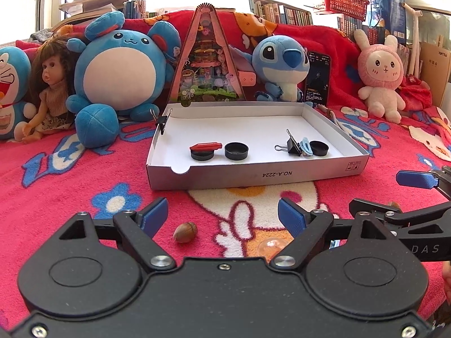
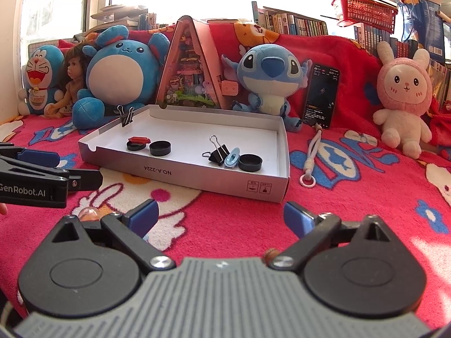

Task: Organize rigid objects
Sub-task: 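Move the left tool to the brown acorn while the right tool approaches the brown nut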

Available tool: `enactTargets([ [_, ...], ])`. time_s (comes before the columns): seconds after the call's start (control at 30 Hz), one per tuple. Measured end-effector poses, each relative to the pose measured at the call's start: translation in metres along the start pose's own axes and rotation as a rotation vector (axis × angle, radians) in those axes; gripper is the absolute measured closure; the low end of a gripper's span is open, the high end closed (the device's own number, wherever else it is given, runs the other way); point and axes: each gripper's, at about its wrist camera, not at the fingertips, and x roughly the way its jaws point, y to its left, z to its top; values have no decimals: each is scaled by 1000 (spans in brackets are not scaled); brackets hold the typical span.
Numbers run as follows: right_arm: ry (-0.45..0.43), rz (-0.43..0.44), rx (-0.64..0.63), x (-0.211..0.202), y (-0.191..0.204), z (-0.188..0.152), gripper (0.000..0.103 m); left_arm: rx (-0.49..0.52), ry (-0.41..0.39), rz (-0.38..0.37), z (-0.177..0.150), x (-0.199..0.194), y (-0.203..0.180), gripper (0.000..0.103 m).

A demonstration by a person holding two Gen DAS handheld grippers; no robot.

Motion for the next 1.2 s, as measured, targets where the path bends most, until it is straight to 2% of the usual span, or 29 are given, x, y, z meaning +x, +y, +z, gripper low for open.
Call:
enactTargets([
  [0.53,58,-71,15,0,-10,-25,4,-26,46,82,-18,3,16,21],
  [0.97,41,-156,115,-4,-22,-34,4,-79,74,90,-21,14,22,53],
  [1.13,40,-148,151,-5,-27,-35,13,-81,71,93,-21,15,23,63],
  [1.2,40,-146,148,-6,-26,-36,17,-80,67,97,-21,15,22,73],
])
